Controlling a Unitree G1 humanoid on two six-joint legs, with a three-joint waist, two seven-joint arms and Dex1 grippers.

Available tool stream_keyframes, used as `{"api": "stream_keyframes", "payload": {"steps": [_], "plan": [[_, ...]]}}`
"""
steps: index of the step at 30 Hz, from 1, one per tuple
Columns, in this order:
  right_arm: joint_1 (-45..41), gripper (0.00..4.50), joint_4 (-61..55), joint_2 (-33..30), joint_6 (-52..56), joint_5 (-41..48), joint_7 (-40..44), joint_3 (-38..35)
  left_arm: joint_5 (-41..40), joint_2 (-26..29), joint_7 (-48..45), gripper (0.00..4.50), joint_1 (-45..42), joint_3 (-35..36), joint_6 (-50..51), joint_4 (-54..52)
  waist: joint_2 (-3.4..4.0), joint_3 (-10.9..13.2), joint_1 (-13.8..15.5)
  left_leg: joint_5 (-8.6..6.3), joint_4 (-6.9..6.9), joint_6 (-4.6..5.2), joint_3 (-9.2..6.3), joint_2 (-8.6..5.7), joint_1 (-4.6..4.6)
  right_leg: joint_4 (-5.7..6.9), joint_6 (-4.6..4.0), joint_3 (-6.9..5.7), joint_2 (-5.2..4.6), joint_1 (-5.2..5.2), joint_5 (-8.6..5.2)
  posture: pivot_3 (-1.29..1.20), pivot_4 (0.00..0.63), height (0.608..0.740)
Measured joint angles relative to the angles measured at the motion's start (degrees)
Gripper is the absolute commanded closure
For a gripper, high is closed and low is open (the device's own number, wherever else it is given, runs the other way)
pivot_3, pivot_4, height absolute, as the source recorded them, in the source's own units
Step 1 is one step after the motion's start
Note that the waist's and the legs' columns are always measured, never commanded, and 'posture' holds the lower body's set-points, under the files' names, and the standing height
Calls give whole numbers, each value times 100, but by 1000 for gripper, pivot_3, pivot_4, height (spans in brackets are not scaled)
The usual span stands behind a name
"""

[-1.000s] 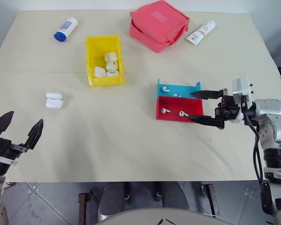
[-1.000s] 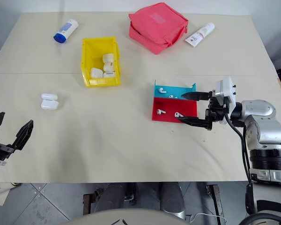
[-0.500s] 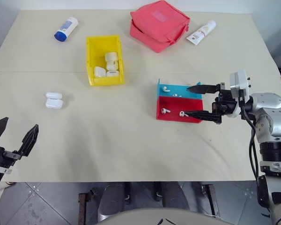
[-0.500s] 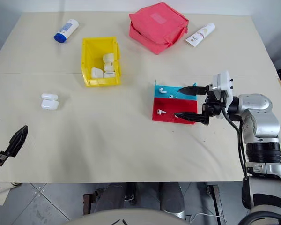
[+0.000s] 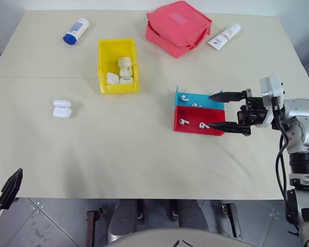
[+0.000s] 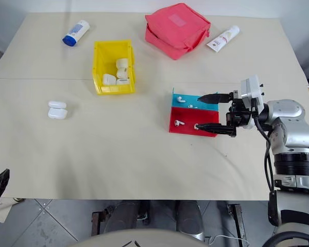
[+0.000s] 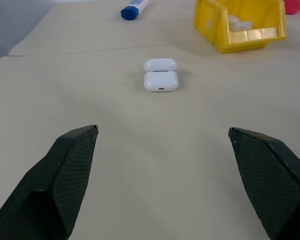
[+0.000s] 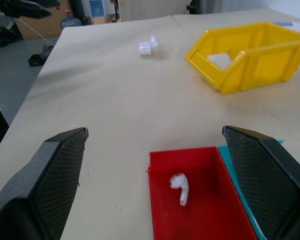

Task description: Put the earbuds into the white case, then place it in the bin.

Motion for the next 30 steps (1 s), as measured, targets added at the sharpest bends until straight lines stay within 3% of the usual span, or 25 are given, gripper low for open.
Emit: {"api": "stream_keyframes", "payload": {"steps": [9, 15, 21, 30], "plan": [[68, 0, 3, -6, -18, 24, 1, 0, -32, 91, -71, 50, -29, 33, 2, 43, 4, 2, -23, 4, 0, 33, 4, 1, -1, -6, -3, -1, 2, 0, -2, 0, 150, 740], [-29, 0, 10, 21, -16, 49, 6, 46, 519, 828, 727, 50, -1444, -455, 232, 484, 15, 8, 32, 11, 20, 36, -3, 0, -4, 12, -4, -7, 1, 5, 4, 0, 150, 740], [-10, 0, -39, 24, -5, 260, 2, -31, 816, 1544, 1537, 50, -2714, -1147, 1174, 790, 15, 8, -36, 13, 18, 39, 6, 0, -3, 38, -5, -5, 9, 4, 15, 0, 150, 740], [300, 0, -443, 92, 37, 487, -84, -196, 1136, 2220, 1831, 50, -4266, -2201, 2486, 1998, 14, 11, -8, 24, 26, 44, 21, -5, -3, 58, -1, -21, 13, -1, 16, 0, 150, 740]]}}
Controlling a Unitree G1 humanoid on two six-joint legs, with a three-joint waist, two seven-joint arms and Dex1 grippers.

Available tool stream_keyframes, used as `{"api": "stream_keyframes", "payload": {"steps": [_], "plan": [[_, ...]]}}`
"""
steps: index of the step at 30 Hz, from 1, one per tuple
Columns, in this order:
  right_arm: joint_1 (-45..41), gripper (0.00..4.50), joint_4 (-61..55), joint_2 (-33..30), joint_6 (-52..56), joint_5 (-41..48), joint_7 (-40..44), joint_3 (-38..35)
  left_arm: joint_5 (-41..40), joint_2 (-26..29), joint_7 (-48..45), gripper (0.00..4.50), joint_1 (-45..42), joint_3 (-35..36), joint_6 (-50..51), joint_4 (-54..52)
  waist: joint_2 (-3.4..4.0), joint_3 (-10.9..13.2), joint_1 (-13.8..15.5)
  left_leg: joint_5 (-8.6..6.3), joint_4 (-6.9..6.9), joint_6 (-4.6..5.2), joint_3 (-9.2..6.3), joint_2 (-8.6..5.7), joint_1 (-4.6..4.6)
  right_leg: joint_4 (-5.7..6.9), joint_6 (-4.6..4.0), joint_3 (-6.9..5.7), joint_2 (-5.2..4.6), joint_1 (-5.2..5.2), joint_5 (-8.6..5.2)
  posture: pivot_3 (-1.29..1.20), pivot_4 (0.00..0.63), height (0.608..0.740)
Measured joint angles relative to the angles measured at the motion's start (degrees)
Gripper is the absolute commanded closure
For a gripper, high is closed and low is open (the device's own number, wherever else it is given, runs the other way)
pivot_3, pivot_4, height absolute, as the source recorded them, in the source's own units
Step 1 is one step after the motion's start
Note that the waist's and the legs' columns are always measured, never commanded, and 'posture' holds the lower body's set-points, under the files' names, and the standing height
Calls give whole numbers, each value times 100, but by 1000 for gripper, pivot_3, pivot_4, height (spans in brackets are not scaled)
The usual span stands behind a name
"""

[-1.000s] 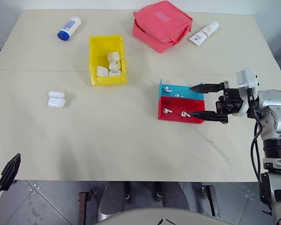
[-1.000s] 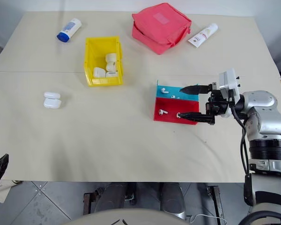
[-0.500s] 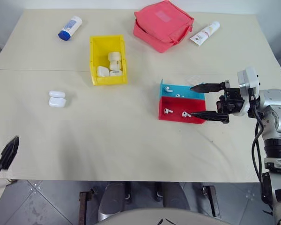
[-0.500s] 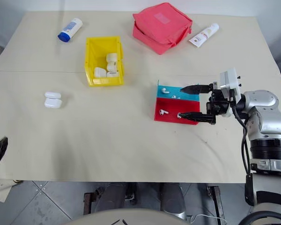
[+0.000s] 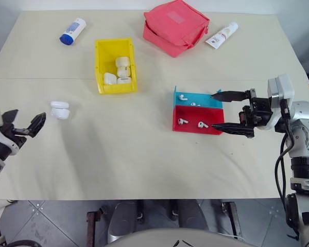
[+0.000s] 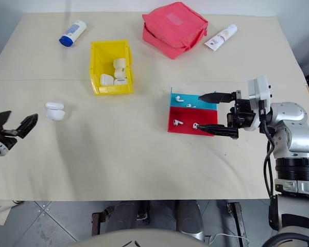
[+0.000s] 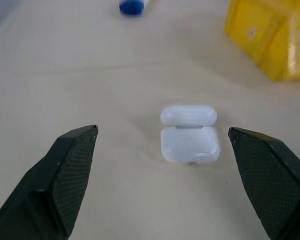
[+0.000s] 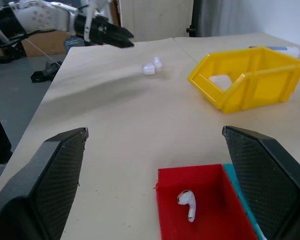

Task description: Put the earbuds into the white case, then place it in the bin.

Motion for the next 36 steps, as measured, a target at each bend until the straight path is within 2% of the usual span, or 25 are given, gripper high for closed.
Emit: {"api": "stream_keyframes", "payload": {"steps": [5, 12, 18, 26, 36], "plan": [[57, 0, -65, -2, 3, -3, -41, -37, 53, 242, -1, 50, -767, -534, 811, 385, -1, 0, 2, 5, 1, -8, -1, 2, 3, 7, 0, 5, 1, -2, 0, 0, 150, 740], [159, 0, -220, 11, 67, -7, -122, -41, 64, 934, 347, 50, -1872, -1290, 3213, 142, -5, 3, 4, 11, -2, -13, -1, 1, 2, 10, 0, 20, 4, -5, 0, 0, 150, 740], [194, 0, -242, 11, 71, -7, -99, -43, 306, 1086, 680, 50, -2413, -1777, 4590, 38, -9, 5, 4, 18, -1, -22, 4, 7, 2, 9, 1, 30, 43, -8, 0, 0, 150, 740], [70, 0, -183, 79, 44, -22, -71, -13, 610, 1072, 569, 50, -3400, -2366, 4964, 781, -17, 10, 26, 24, 1, -29, 5, 12, 2, 11, 0, 44, 65, -10, 0, 0, 150, 740], [70, 0, -115, 135, -12, -72, -40, 7, 1115, 1069, -28, 50, -4168, -3285, 4356, 2076, -21, 12, 26, 25, 7, -30, 11, 13, 1, 18, 0, 44, 71, -14, 0, 0, 150, 740]]}}
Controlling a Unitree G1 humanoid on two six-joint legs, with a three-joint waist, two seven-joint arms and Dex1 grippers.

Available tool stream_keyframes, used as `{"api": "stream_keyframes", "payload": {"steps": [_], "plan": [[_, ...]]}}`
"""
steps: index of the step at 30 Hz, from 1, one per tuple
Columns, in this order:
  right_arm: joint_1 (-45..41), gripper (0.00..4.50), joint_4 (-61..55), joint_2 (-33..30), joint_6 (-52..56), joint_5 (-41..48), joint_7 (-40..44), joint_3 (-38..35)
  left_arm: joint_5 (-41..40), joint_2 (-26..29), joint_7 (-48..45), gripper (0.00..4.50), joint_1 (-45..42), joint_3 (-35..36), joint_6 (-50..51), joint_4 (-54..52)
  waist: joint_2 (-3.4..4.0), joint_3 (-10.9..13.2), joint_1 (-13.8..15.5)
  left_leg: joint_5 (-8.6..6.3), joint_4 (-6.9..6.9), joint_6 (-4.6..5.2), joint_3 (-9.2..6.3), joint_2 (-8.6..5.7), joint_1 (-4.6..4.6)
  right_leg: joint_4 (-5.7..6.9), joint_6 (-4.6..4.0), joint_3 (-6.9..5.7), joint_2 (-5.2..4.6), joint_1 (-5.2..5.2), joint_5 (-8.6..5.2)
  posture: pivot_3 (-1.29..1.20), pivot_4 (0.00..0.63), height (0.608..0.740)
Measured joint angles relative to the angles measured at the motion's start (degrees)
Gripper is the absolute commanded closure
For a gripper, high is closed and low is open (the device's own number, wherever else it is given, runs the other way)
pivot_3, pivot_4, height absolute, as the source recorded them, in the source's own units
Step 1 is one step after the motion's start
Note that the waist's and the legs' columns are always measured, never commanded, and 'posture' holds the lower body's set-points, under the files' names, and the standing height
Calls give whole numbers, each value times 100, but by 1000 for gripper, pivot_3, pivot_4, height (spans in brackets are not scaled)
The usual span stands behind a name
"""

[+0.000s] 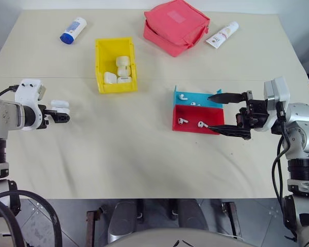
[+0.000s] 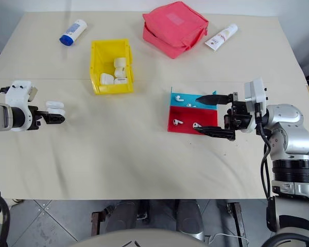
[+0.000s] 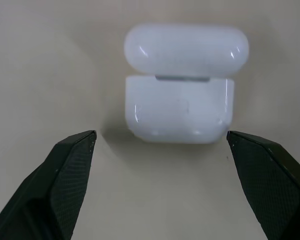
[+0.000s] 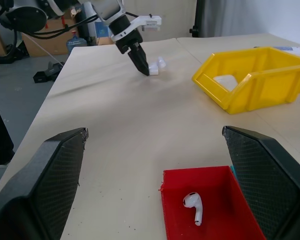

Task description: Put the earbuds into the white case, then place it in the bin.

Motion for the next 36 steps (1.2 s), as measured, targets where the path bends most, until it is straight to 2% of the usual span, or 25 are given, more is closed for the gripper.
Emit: {"api": "stream_keyframes", "payload": {"steps": [10, 15, 35, 36], "plan": [[12, 0, -2, 5, -3, -4, -1, 1, 502, -20, -639, 50, -528, -653, -531, 670, -4, 2, 0, 1, 4, 2, 6, 0, 0, 7, 0, -7, 2, -4, 0, 0, 150, 740], [15, 0, -2, 11, -10, -19, -2, 1, 710, -48, -864, 50, -762, -881, -486, 868, -5, 3, 2, 2, 6, 3, 9, 0, 0, 9, 0, -8, 1, -5, 0, 0, 150, 740], [-18, 0, 70, 117, -25, -158, -3, 154, 988, -351, -854, 50, -1124, -761, -86, 1285, -6, 3, 82, 3, 17, 6, 10, 0, 2, 21, 0, -6, 1, -5, 0, 0, 150, 740], [-46, 0, 99, 120, -29, -162, -3, 160, 993, -358, -856, 231, -1124, -761, -108, 1286, -6, 3, 91, 3, 19, 6, 10, 1, 2, 22, 0, -5, 1, -5, 0, 0, 150, 740]]}}
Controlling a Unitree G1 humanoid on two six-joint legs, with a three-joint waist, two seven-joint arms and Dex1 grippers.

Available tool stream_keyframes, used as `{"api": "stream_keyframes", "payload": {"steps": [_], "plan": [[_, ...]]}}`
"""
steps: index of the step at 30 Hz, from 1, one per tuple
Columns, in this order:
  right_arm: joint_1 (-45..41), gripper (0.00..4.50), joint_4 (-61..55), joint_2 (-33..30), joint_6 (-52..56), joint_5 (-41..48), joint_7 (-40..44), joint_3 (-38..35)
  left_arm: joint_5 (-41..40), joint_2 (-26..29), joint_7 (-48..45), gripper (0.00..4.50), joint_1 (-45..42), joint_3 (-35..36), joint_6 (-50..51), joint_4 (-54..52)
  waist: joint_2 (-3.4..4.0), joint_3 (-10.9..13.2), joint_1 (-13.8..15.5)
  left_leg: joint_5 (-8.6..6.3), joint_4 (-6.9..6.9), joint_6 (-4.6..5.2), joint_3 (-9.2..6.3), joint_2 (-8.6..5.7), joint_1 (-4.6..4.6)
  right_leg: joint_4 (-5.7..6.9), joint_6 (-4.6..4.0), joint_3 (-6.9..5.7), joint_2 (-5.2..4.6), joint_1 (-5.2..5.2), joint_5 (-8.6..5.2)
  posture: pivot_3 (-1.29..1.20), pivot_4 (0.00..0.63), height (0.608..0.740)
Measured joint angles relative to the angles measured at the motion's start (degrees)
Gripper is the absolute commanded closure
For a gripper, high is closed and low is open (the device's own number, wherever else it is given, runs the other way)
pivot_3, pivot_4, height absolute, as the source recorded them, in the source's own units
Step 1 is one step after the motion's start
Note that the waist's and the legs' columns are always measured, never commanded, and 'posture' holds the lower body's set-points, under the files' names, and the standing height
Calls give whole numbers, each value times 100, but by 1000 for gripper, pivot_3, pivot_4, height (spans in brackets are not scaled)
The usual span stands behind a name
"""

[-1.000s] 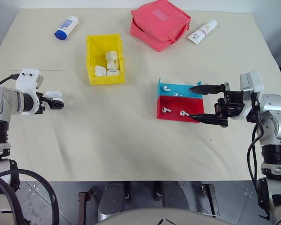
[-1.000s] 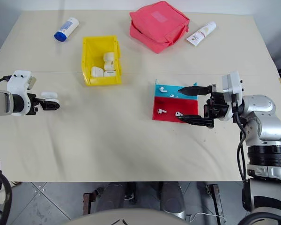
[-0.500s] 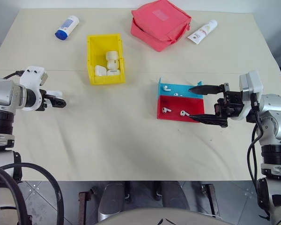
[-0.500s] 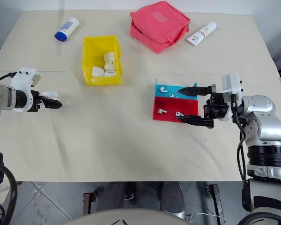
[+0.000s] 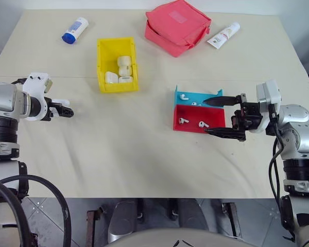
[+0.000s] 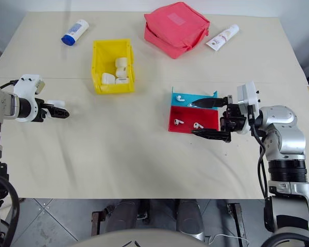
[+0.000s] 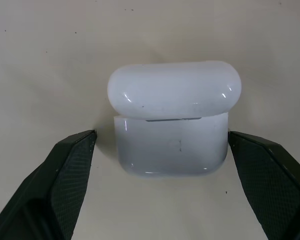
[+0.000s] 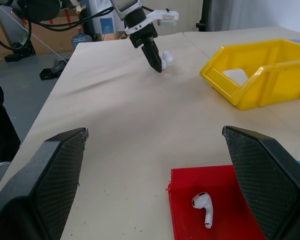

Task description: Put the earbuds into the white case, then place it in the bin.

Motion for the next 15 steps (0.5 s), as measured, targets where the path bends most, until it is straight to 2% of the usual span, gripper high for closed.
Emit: {"api": "stream_keyframes", "payload": {"steps": [2, 6, 12, 15], "plan": [[-63, 0, 33, 6, -4, -18, -2, 2, 24, -13, 6, 622, 0, 7, -55, 21, 0, 0, 9, 0, 3, 0, 0, 1, 0, 1, 0, -1, 1, 0, 0, 0, 150, 740], [-93, 0, 79, 10, -9, -38, -2, 4, 79, -107, 77, 1722, -7, 145, -103, 67, 0, 0, 15, 0, 5, 0, 0, 1, -1, 2, 0, -1, 0, 0, 0, 0, 150, 740], [-168, 0, 170, 44, -20, -107, -7, 9, 134, -93, -2, 1727, 71, 158, -185, -33, 0, 0, 17, 0, 9, 0, 0, 1, -2, 5, 0, -2, 0, 0, 0, 0, 150, 740], [-184, 0, 193, 50, -39, -118, -25, 8, 132, 31, -92, 1727, 405, 218, -430, -506, -1, 1, 13, 0, 9, 0, 0, 1, -4, 2, 0, 2, -1, -1, 0, 0, 150, 740]]}}
